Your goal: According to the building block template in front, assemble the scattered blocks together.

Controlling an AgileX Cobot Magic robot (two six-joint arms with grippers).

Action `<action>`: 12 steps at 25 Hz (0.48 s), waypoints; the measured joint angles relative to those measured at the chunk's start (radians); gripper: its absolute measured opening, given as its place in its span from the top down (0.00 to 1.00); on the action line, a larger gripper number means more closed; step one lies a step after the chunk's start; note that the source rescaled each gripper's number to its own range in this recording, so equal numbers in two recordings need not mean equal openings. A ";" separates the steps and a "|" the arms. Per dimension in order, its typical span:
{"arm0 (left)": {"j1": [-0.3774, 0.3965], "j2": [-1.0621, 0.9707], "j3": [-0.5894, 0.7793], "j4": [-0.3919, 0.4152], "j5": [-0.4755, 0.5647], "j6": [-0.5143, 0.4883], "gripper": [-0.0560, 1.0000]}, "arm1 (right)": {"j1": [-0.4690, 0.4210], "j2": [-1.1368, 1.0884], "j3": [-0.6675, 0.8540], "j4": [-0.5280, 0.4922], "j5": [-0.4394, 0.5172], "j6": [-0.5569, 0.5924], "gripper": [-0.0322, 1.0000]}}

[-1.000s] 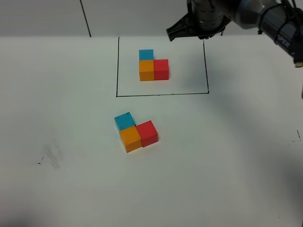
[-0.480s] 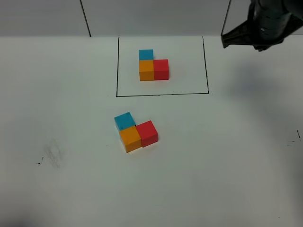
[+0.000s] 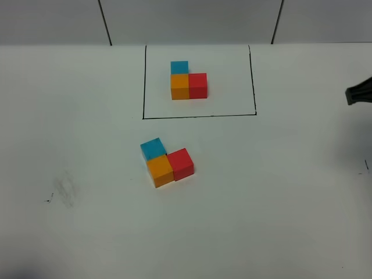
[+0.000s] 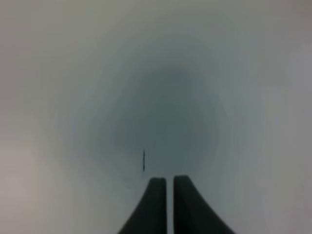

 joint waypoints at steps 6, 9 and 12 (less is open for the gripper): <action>0.000 0.000 0.000 0.000 0.000 0.000 0.95 | -0.002 -0.220 0.191 0.025 -0.020 -0.033 0.97; 0.000 0.000 0.000 0.000 0.000 0.000 0.95 | -0.002 -0.333 0.279 0.026 -0.019 -0.034 0.97; 0.000 0.000 0.000 0.000 0.000 0.000 0.95 | -0.002 -0.441 0.359 0.048 -0.018 -0.034 0.97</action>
